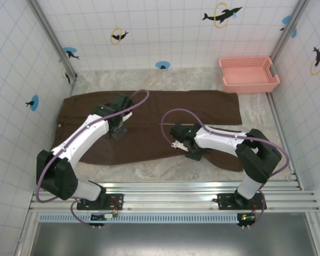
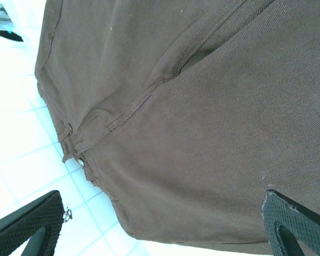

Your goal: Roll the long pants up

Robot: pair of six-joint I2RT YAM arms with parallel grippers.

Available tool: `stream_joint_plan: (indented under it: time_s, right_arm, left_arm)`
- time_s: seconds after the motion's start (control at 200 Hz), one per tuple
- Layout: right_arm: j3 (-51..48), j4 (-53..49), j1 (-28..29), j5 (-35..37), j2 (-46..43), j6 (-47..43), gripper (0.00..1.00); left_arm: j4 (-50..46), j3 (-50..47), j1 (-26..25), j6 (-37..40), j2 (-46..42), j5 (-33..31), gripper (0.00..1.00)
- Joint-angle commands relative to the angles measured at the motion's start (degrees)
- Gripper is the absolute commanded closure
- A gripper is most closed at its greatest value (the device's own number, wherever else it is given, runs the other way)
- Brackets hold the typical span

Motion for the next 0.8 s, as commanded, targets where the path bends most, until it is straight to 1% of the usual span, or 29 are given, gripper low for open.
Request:
stream_joint_plan:
  time_s: [0.0, 0.04, 0.14, 0.215, 0.28, 0.31, 0.36, 0.44, 0.515, 0.645, 0.75, 0.795]
  right_arm:
    - [2.72, 1.20, -4.64, 3.50, -3.21, 0.79, 1.00]
    - [4.12, 0.99, -7.10, 2.75, -4.17, 0.61, 1.00]
    - [8.34, 0.96, -13.38, -3.52, -6.57, 0.30, 1.00]
    - [11.27, 1.81, -15.87, -7.46, -6.76, 0.03, 1.00]
    - [13.48, 1.85, -16.42, -9.85, -5.45, -0.50, 1.00]
    - [14.31, 1.75, -16.29, -9.89, -4.54, -0.66, 1.00]
    - [15.06, 1.60, -16.02, -10.15, -3.01, -1.00, 1.00]
    - [15.67, 1.50, -15.67, -9.82, -0.82, -1.72, 1.00]
    - [15.88, 1.49, -15.72, -10.11, 0.18, -1.99, 1.00]
    - [18.46, 1.37, -16.49, -10.56, 0.65, -1.36, 1.00]
    - [22.91, 0.19, -18.19, -11.85, 2.07, -1.05, 1.00]
    - [24.94, -0.52, -18.87, -12.01, 3.00, -0.90, 1.00]
  left_arm:
    - [-0.06, -1.04, 0.54, 1.24, -1.73, 1.82, 0.03]
    - [-0.16, -1.32, 0.52, 1.38, -2.01, 2.55, 0.03]
    - [-0.35, -2.52, 0.38, 1.32, -3.45, 3.89, 0.03]
    - [-1.01, -3.70, -0.33, 1.65, -5.24, 4.16, 0.03]
    - [-1.85, -5.04, -0.84, 1.85, -7.09, 3.42, 0.03]
    - [-2.17, -5.58, -1.25, 2.73, -7.79, 3.65, 0.03]
    - [-2.15, -6.52, -2.73, 3.09, -9.10, 1.44, 0.03]
    - [-3.08, -7.44, -2.89, 3.75, -9.94, 1.38, 0.03]
    - [-2.41, -8.29, -3.20, 4.72, -10.06, 4.05, 0.03]
    - [-2.55, -7.44, -4.73, 5.50, -6.73, 5.18, 0.03]
    - [-1.89, -6.97, -5.79, 6.36, -2.43, 5.61, 0.03]
    - [-1.93, -6.31, -6.98, 6.08, -0.47, 5.63, 0.03]
